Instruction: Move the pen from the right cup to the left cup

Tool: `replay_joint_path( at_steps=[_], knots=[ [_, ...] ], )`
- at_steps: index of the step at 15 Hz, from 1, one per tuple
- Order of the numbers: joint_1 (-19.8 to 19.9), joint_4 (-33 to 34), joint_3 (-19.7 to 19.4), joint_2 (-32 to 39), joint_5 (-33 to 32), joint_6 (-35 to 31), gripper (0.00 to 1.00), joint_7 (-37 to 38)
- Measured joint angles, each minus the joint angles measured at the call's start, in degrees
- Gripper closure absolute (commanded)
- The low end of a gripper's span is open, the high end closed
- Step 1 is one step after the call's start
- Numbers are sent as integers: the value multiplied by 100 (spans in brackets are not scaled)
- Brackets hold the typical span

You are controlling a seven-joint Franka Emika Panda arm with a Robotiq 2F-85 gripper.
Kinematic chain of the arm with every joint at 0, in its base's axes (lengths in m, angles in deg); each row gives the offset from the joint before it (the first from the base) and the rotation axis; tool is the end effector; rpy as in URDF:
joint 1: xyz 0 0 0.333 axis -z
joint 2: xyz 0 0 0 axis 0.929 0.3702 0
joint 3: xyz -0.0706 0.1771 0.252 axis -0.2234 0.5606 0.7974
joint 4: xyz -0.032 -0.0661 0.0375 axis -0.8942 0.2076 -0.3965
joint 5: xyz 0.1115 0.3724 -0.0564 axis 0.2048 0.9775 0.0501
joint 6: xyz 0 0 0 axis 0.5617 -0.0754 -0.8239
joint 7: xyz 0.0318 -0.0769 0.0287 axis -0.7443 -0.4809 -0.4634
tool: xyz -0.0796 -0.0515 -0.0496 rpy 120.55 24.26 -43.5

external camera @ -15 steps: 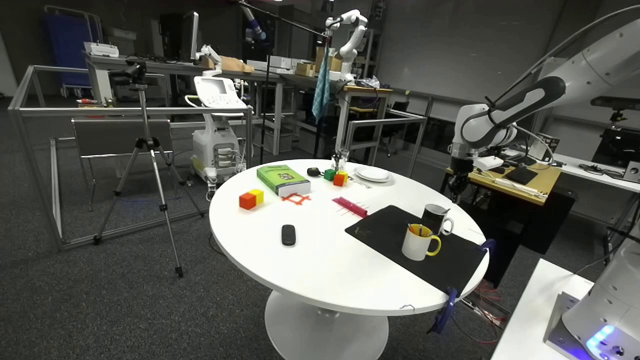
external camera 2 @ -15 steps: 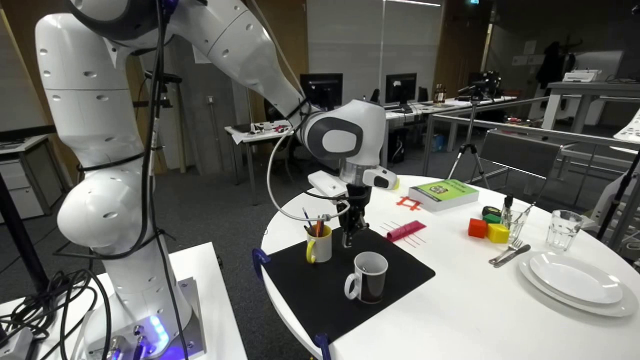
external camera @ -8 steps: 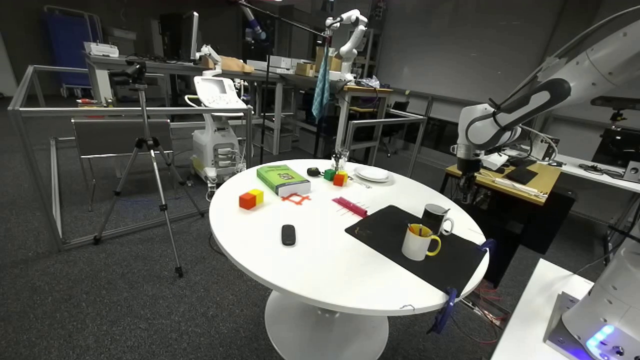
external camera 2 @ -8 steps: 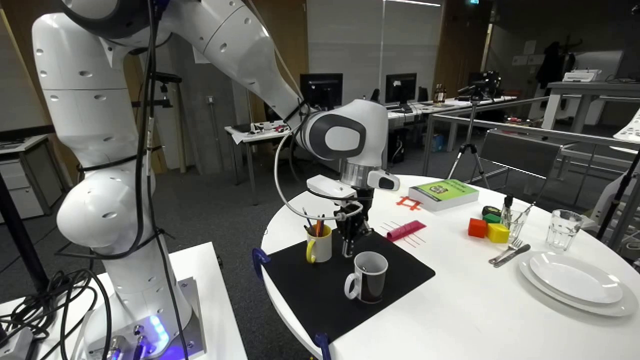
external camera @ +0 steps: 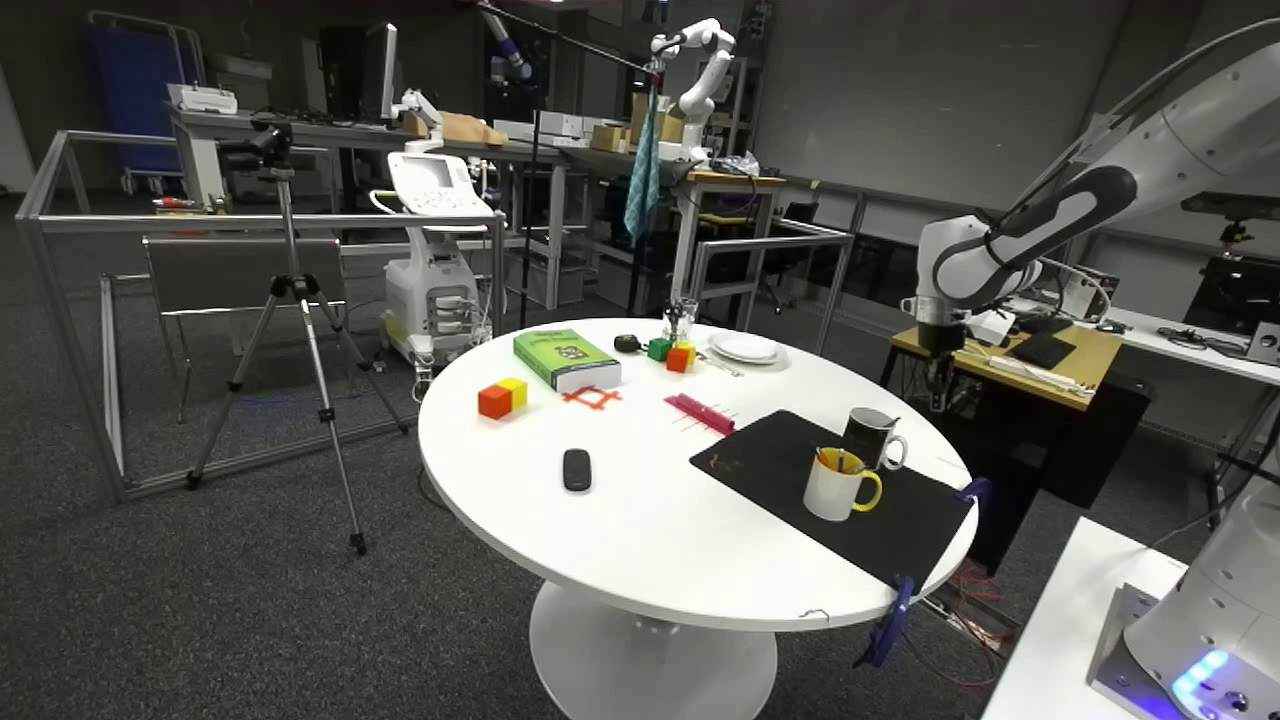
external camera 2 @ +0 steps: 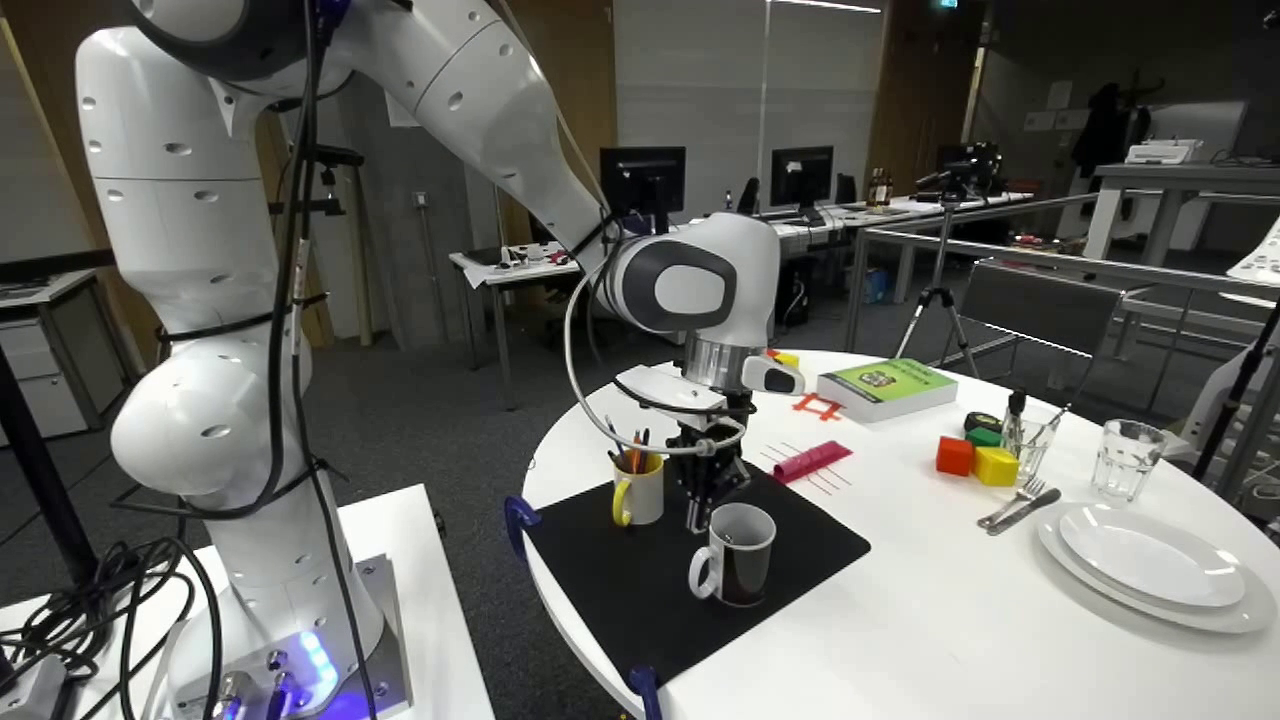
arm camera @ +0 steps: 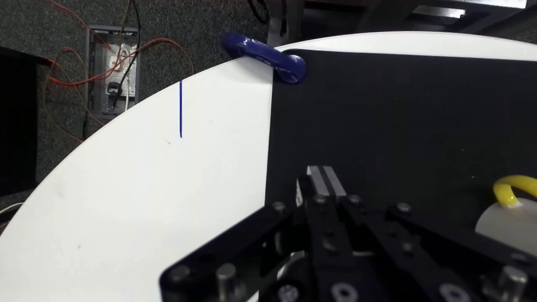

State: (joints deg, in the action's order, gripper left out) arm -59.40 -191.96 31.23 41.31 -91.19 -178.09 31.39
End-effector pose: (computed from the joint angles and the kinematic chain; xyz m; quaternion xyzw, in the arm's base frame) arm 0.4591 -0.1625 0.2861 0.9901 0.0655 -0.1138 0.0501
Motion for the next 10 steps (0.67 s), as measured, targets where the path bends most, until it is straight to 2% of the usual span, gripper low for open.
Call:
replay_joint_path(
  at_steps=[2,10],
  knots=[
    [-2,-8,26,1,0,-45,100,0],
    [25,-66,56,377,4,-915,100,-362]
  ],
)
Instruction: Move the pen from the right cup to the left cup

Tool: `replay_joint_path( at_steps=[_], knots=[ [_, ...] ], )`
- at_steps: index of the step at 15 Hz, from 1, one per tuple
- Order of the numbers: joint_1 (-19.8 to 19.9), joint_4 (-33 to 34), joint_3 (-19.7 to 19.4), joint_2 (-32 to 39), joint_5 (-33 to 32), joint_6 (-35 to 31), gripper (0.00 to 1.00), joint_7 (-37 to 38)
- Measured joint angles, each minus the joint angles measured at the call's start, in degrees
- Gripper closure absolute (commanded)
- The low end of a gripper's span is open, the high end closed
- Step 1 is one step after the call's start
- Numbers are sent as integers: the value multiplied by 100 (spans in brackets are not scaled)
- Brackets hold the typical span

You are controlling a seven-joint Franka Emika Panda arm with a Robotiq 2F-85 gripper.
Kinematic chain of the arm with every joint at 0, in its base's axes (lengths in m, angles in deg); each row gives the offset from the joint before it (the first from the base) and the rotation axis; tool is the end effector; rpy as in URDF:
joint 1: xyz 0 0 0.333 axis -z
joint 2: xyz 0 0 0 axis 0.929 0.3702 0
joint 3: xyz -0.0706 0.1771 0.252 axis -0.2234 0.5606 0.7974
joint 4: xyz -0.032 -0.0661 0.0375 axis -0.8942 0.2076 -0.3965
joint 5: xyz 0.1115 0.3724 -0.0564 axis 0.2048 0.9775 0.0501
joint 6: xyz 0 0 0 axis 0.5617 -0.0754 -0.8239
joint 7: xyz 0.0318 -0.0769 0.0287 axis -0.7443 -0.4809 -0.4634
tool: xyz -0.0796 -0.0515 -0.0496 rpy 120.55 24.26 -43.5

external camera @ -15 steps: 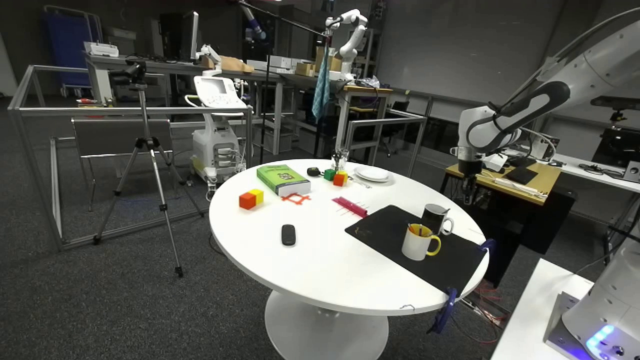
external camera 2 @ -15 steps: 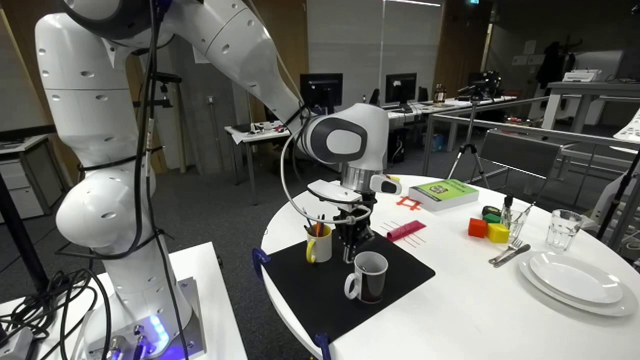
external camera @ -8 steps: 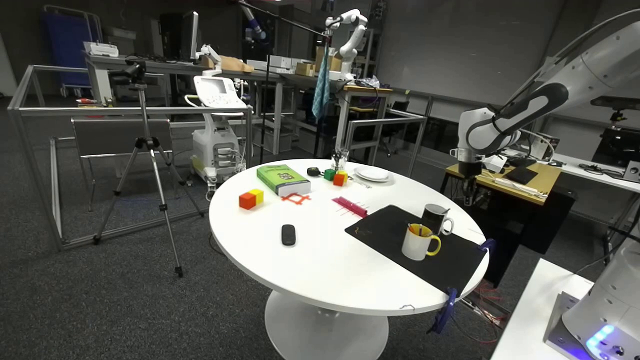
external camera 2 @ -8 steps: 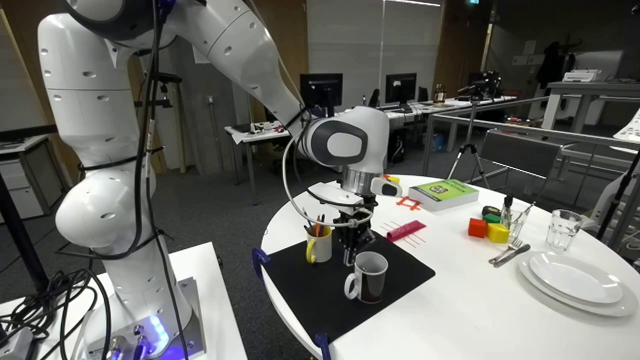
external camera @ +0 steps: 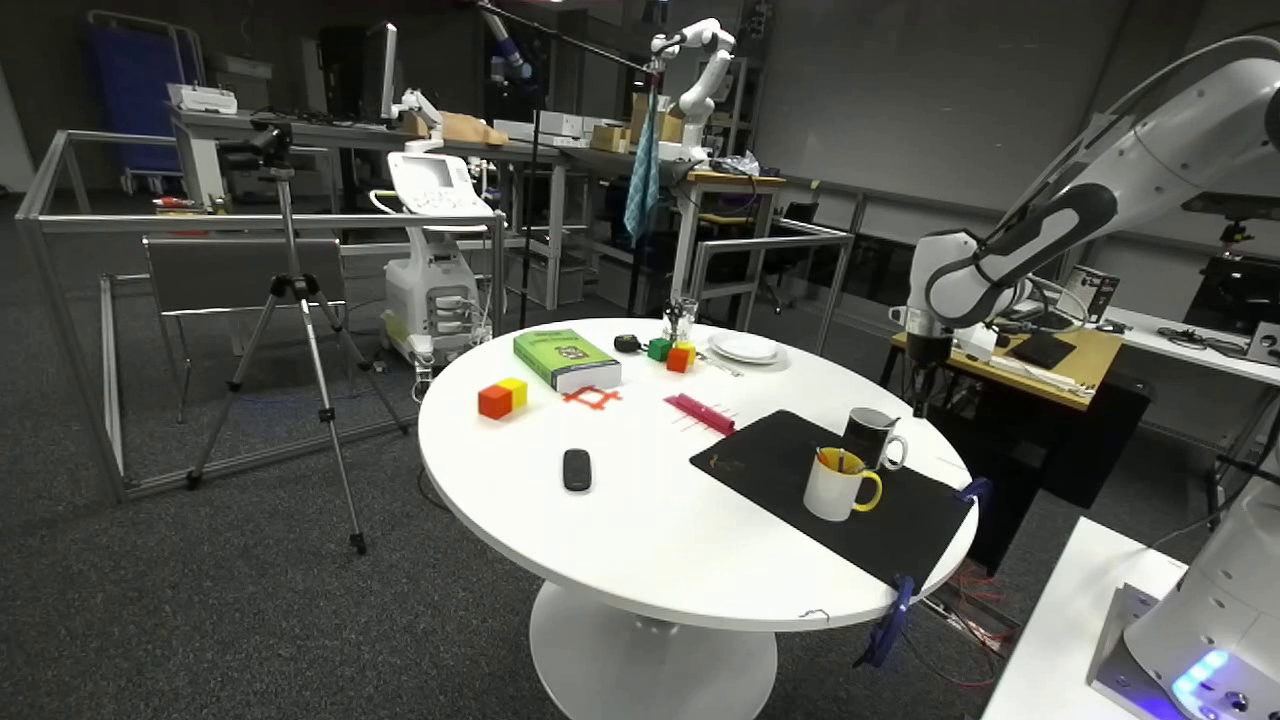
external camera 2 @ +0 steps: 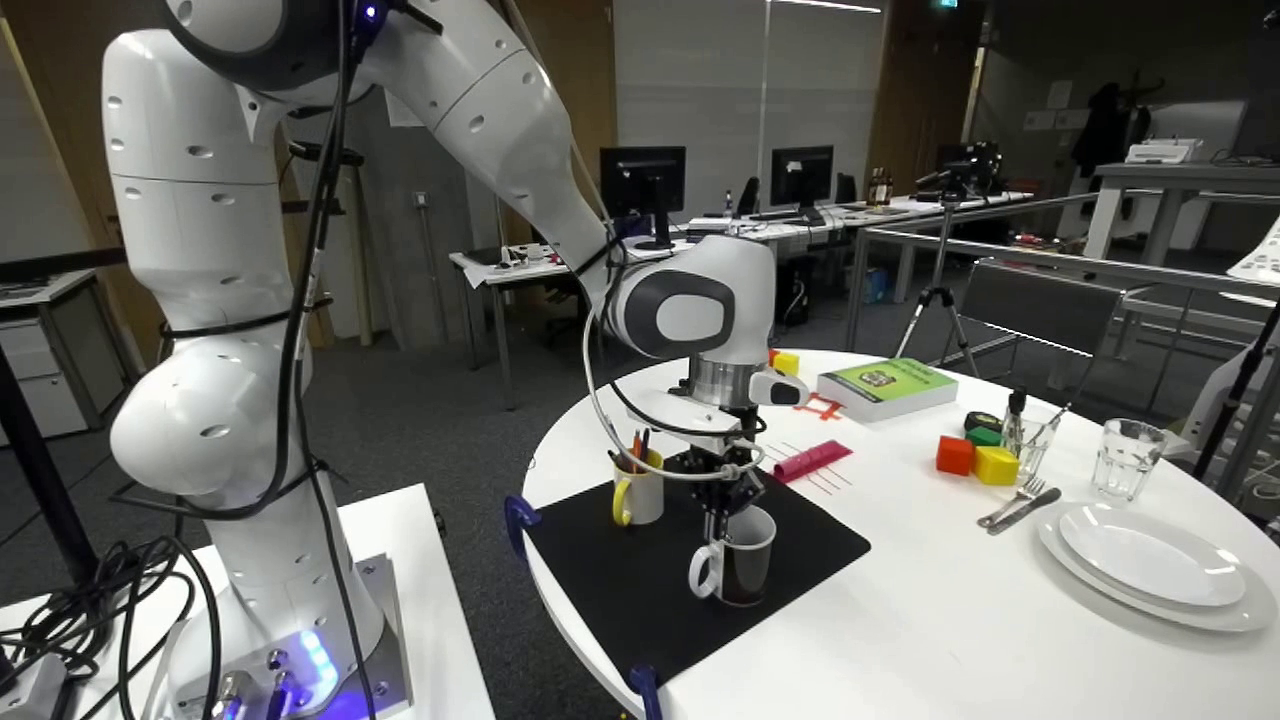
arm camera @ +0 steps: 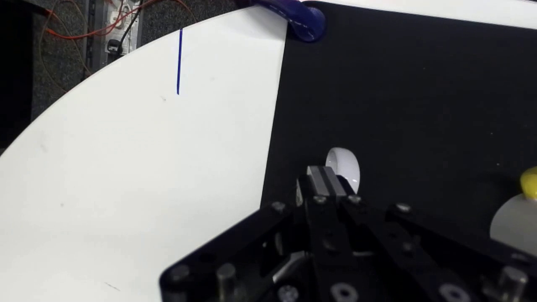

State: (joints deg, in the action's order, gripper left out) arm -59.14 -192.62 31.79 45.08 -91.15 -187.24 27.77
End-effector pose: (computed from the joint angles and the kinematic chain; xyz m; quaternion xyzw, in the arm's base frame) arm 0.4712 -0.1594 0.2608 0.9897 0.1082 -0.0753 0.0564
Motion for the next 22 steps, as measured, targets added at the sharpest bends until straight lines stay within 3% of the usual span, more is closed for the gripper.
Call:
replay_joint_path(
  at_steps=[6,14,22],
  knots=[
    [19,16,-1,270,5,-130,100,-160],
    [109,40,7,542,179,-788,100,-162],
    [149,109,112,628,274,-817,100,-165]
  ],
)
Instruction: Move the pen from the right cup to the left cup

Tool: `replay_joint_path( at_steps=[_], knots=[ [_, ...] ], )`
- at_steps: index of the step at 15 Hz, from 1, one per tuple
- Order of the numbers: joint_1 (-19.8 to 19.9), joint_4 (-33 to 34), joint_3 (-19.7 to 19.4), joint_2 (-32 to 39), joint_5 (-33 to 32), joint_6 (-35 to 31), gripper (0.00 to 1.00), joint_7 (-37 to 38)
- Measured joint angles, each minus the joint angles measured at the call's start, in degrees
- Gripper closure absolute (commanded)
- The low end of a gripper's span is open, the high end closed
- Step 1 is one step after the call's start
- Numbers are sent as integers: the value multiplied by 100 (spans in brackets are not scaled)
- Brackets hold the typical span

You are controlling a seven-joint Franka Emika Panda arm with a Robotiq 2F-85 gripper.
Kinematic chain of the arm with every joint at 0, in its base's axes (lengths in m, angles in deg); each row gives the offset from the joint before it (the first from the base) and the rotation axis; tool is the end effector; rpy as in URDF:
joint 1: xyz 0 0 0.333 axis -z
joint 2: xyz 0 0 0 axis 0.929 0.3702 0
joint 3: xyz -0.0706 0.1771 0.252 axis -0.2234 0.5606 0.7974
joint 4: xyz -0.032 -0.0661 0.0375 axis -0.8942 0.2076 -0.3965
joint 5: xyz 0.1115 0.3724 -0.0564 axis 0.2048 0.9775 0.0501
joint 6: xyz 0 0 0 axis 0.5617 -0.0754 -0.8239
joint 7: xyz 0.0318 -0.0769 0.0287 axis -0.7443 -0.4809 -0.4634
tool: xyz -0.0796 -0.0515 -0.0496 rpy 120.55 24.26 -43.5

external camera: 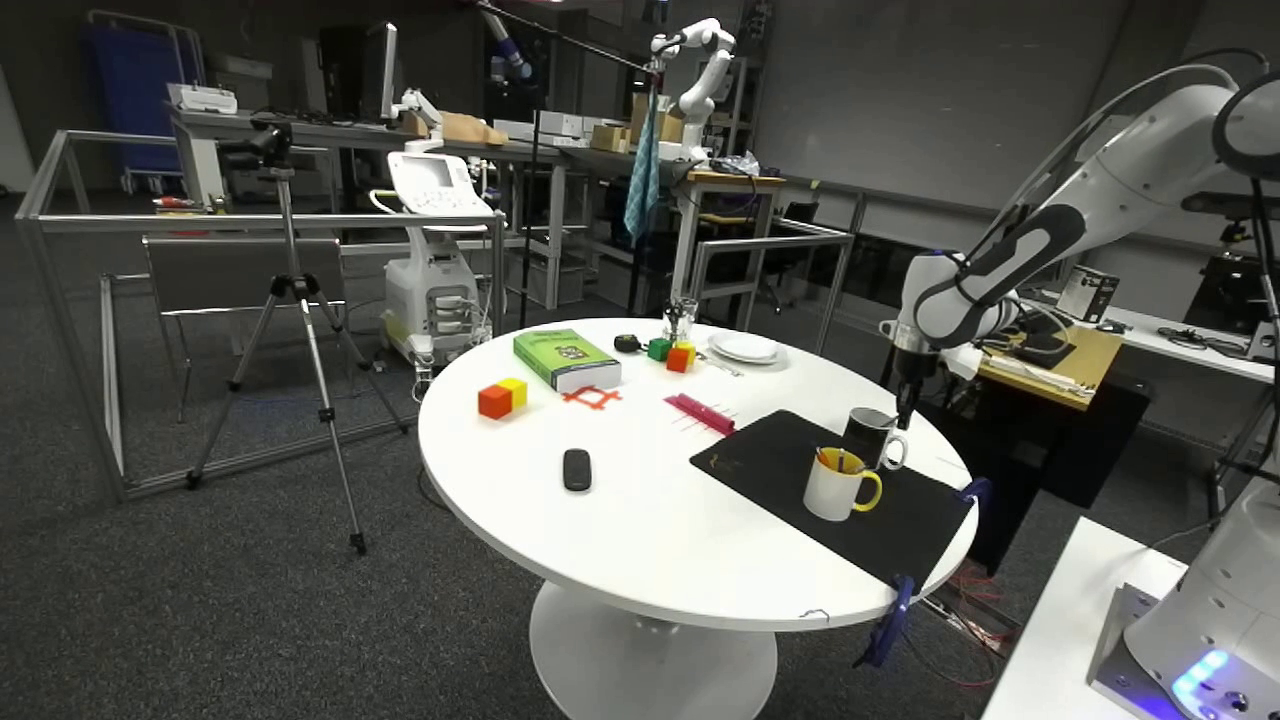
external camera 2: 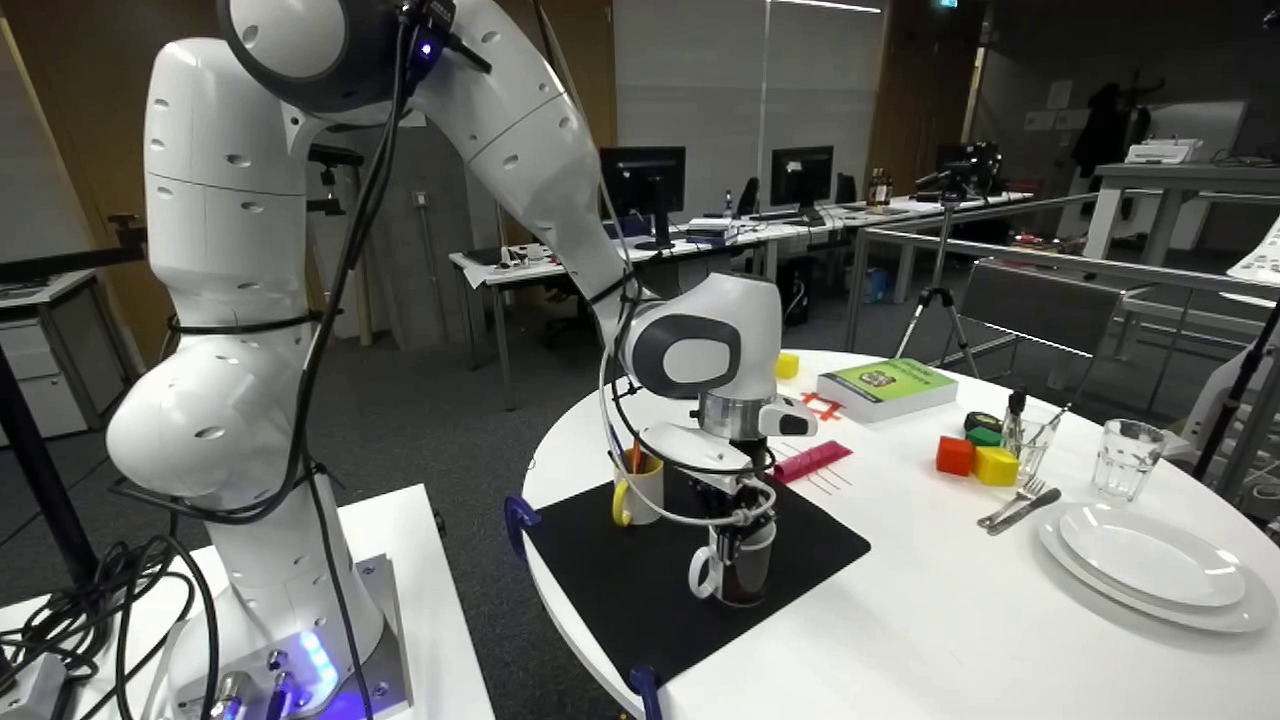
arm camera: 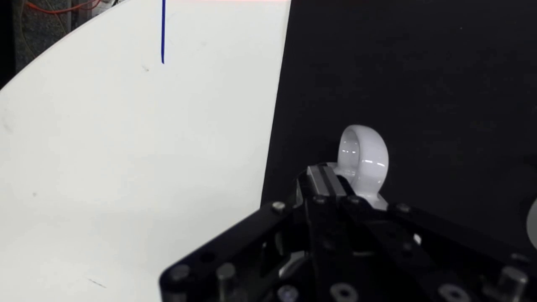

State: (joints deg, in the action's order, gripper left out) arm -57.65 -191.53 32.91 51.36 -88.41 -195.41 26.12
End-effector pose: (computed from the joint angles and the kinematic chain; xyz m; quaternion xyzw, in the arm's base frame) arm 0.4837 -0.1641 0.2239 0.9919 0.1082 -0.0462 0.0489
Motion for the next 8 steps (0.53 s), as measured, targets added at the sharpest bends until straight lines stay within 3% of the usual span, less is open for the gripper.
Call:
replay_joint_path(
  at_steps=[8],
  knots=[
    [0,169,36,-4,1,0,100,-21]
  ],
)
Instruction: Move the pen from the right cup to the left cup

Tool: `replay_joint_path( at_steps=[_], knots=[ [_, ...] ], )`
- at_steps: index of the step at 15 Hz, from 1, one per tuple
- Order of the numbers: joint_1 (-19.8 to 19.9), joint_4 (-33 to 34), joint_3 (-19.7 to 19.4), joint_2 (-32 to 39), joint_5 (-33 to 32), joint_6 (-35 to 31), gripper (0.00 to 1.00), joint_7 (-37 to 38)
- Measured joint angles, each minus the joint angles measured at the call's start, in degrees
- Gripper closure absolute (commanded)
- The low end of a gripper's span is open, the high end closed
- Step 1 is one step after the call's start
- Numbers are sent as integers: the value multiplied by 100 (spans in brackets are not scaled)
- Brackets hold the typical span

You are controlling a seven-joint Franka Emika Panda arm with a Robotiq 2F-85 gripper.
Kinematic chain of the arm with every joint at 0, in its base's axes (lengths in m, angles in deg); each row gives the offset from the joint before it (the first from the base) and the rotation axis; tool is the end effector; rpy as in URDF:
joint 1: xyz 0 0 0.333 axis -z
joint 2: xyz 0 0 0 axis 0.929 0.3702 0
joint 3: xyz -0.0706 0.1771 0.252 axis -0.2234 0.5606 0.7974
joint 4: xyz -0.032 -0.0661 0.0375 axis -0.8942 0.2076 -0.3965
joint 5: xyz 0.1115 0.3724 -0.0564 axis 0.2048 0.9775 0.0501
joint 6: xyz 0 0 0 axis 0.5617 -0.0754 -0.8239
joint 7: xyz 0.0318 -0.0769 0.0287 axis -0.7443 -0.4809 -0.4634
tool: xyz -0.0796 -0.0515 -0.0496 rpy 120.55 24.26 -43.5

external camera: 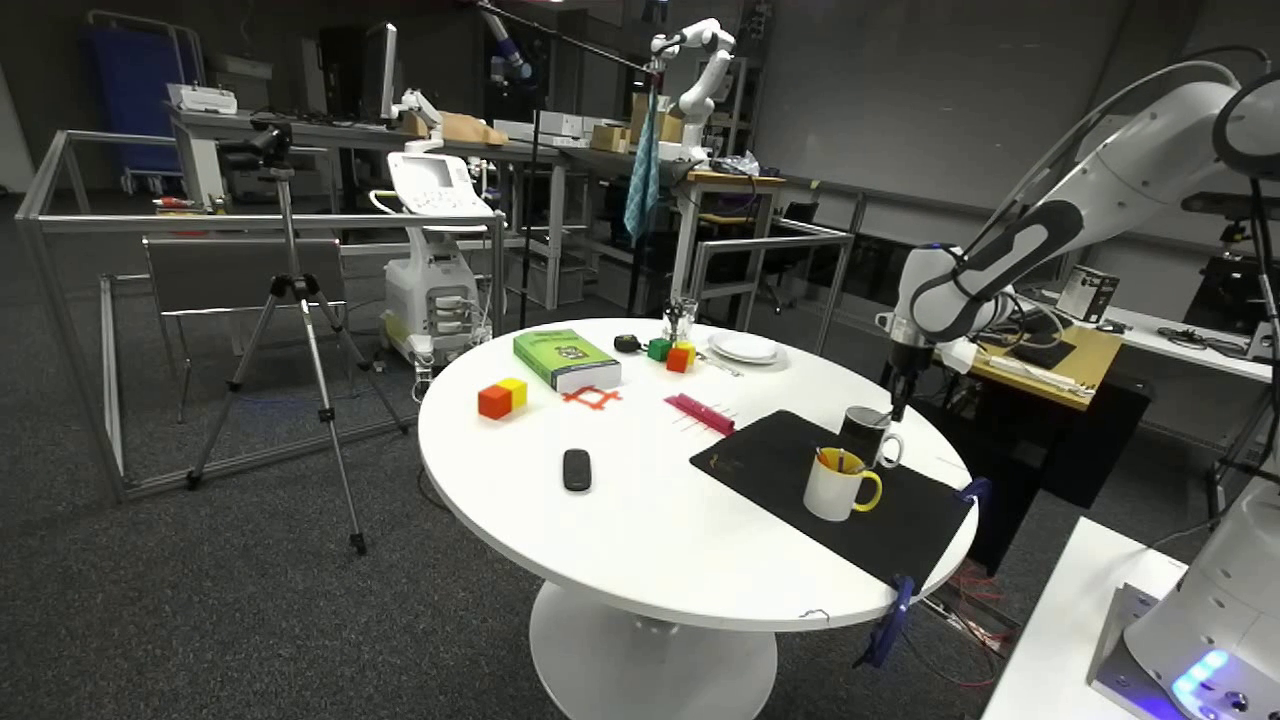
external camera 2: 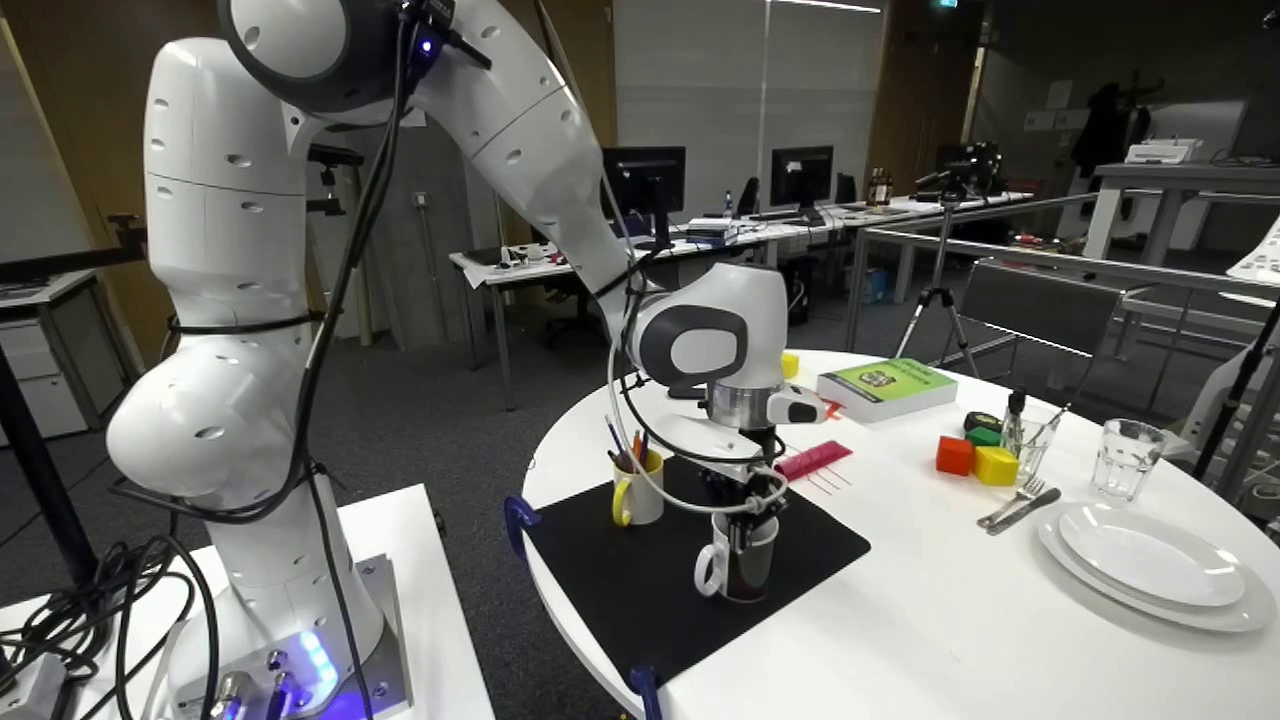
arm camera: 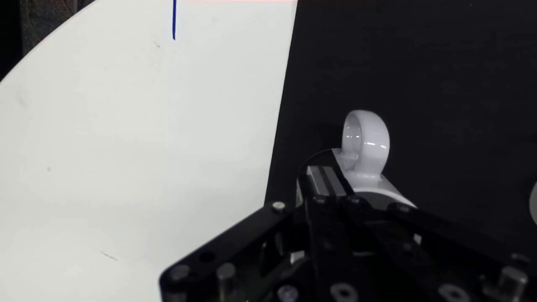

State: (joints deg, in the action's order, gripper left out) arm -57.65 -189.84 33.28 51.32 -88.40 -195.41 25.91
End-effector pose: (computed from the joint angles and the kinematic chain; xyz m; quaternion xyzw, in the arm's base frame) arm 0.4958 -0.1641 0.2347 0.9916 0.1126 -0.0322 0.0544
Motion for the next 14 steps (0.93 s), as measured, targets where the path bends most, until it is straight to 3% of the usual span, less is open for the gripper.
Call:
replay_joint_path(
  at_steps=[14],
  knots=[
    [-9,221,245,-2,37,0,100,-1]
  ],
)
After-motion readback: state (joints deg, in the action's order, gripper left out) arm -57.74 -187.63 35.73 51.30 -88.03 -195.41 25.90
